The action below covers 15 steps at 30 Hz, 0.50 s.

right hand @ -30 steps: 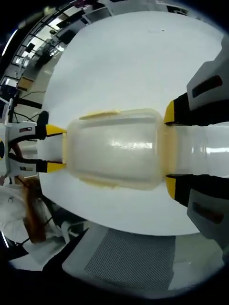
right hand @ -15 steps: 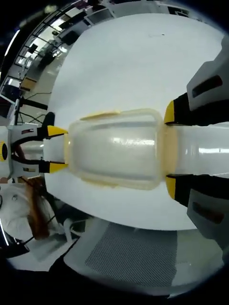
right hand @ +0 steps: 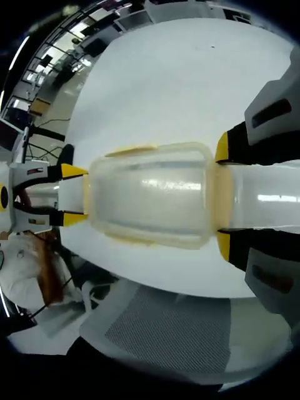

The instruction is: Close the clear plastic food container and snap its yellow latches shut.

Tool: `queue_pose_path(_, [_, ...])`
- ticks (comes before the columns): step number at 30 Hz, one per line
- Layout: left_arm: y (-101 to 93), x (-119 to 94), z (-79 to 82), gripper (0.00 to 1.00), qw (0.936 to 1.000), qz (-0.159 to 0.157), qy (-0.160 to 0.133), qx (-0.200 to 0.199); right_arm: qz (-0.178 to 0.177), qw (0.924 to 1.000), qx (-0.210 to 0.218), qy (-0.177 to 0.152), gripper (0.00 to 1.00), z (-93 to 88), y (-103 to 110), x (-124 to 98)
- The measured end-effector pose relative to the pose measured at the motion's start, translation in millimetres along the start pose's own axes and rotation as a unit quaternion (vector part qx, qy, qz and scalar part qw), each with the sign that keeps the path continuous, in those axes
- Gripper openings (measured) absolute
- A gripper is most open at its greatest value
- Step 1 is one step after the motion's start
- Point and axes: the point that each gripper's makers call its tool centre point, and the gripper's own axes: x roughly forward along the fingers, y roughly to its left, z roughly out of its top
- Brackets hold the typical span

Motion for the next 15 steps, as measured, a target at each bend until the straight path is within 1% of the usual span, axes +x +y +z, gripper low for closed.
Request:
queue_pose_path(6, [-0.5,2.0,4.8,0.37,1.0000,0.002,0.002,-0.001,0.000,1.0000,-0.001,0.003,0.38,-5.5,1.2,-2.8])
queue_pose_path(15, [-1.0,4.2,18.3,0.37,1.0000,0.001,-0.006,-0.001,-0.002,1.0000,0.001,0.006,0.38,-16.6,2.4,-12.0])
